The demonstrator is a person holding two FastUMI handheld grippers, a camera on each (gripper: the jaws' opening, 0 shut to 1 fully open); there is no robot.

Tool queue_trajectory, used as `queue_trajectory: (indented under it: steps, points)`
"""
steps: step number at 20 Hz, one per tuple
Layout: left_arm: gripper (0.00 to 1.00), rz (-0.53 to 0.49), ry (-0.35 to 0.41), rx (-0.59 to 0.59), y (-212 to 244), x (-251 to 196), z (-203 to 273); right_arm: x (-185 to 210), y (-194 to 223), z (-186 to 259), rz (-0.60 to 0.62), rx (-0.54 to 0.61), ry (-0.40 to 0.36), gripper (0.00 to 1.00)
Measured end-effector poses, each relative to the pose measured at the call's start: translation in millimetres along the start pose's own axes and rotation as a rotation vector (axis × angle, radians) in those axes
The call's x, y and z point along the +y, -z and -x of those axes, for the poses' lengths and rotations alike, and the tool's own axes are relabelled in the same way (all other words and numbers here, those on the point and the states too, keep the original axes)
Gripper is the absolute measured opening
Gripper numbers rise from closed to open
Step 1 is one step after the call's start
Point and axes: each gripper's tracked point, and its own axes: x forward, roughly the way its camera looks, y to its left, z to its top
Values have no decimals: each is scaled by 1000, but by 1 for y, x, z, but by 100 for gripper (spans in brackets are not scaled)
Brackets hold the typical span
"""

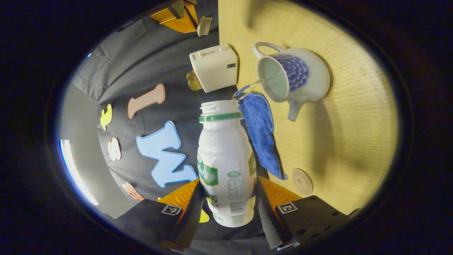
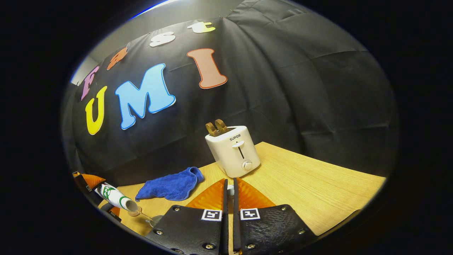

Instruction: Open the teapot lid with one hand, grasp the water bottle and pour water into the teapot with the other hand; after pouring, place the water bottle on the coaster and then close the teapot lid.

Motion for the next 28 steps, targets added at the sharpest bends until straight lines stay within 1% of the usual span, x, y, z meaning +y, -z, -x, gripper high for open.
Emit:
queue_trajectory:
  steps: [14,15,16,21,22,23,28]
  points:
    - [88,-72,-4,4,1,8,-2,-3,2,-1,-28,10,-4,4]
    - [82,-79,-4,5,2,8,-1,-5,3,-1,-30,11,-3,5]
    - [88,-86,-4,5,2,8,0,-5,3,-1,-32,11,-2,5]
    - [88,-113,-7,5,0,6,0,-5,7,-3,-34,22,-4,4]
    - [82,-118,-8,4,-1,6,0,-4,6,-3,-34,22,-5,4]
    - [88,-122,-9,4,-1,7,0,-4,6,-2,-34,21,-5,4]
    - [88,-156,-16,3,-2,9,-1,-5,8,-3,-38,27,-3,4]
